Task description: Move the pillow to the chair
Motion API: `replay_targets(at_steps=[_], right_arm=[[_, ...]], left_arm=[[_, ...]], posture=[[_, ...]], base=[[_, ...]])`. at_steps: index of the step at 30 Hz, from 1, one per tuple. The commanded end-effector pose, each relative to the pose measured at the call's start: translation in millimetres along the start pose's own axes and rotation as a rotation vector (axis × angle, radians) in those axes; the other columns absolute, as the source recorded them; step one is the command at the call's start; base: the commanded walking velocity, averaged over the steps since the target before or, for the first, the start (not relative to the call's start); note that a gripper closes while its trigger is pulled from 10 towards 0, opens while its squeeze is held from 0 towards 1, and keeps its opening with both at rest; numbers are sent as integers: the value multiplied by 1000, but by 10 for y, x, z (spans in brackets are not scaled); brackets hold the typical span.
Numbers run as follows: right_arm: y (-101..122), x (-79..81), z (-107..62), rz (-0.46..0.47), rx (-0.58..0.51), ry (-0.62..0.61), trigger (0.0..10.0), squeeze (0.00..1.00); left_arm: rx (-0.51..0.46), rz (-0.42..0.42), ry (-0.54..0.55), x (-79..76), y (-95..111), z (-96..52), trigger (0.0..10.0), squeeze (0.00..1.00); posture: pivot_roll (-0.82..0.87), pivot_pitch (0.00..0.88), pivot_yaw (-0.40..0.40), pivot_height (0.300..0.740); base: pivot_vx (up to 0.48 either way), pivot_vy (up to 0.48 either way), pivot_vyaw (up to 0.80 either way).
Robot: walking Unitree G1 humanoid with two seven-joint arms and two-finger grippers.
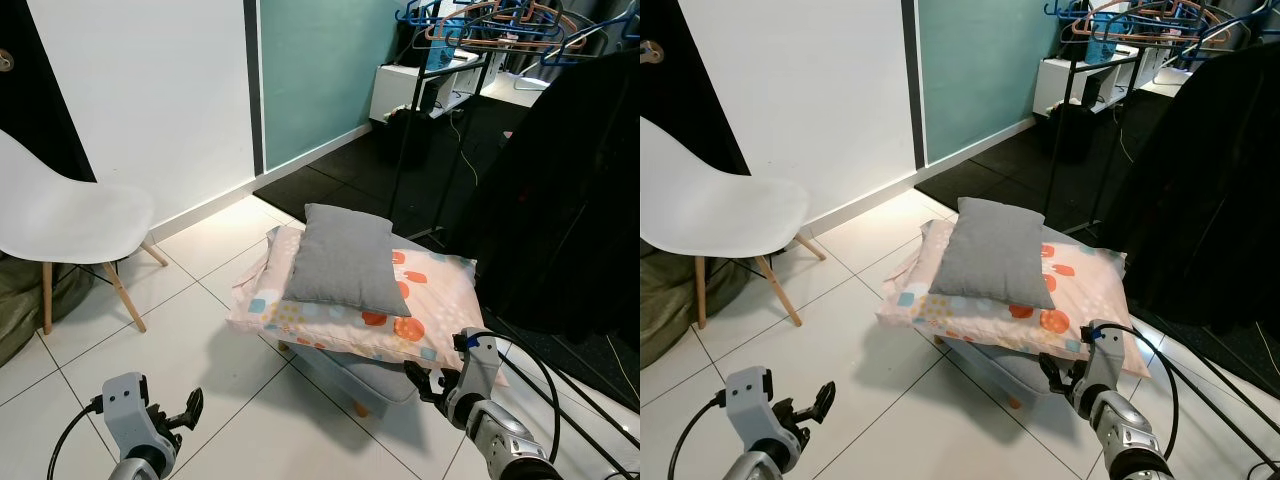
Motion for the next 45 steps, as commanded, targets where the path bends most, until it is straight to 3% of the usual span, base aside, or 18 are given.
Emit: replay_targets(at_steps=[1, 12, 17, 23, 45], right_arm=[[12, -2, -2, -3, -1, -1, 10000, 0], [57, -42, -2, -8, 3, -5, 10000, 0], [68, -59, -4, -7, -1, -13, 10000, 0], [70, -57, -2, -5, -4, -15, 10000, 0], [94, -46, 7, -13, -1, -2, 10000, 0]], left_arm=[[2, 4, 0, 24, 2, 5, 10000, 0], [-8, 21, -7, -47, 6, 39, 10000, 0], [29, 54, -30, -95, -43, 51, 10000, 0], [27, 28, -20, -93, -50, 55, 10000, 0], [-41, 18, 0, -105, 85, 47, 10000, 0]], posture=[[-62, 29, -57, 740], [-102, 37, -77, 740], [-108, 38, -67, 740], [-111, 37, -61, 740], [-116, 41, -69, 740]], base=[[0, 0, 0], [0, 0, 0], [0, -402, 0], [0, -409, 0], [0, 0, 0]])
Point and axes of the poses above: a point about 5 cm out from each wrist's last joint towards the gripper, its own z axis pointing out of the wrist towards the gripper, its own y axis along the axis of the wrist's last joint, x = y × z, the point moved 3 cm from there along z, pointing out of the wrist towards the gripper, and after that the axes turned 3 degrees about -z, right-handed, at the moved point
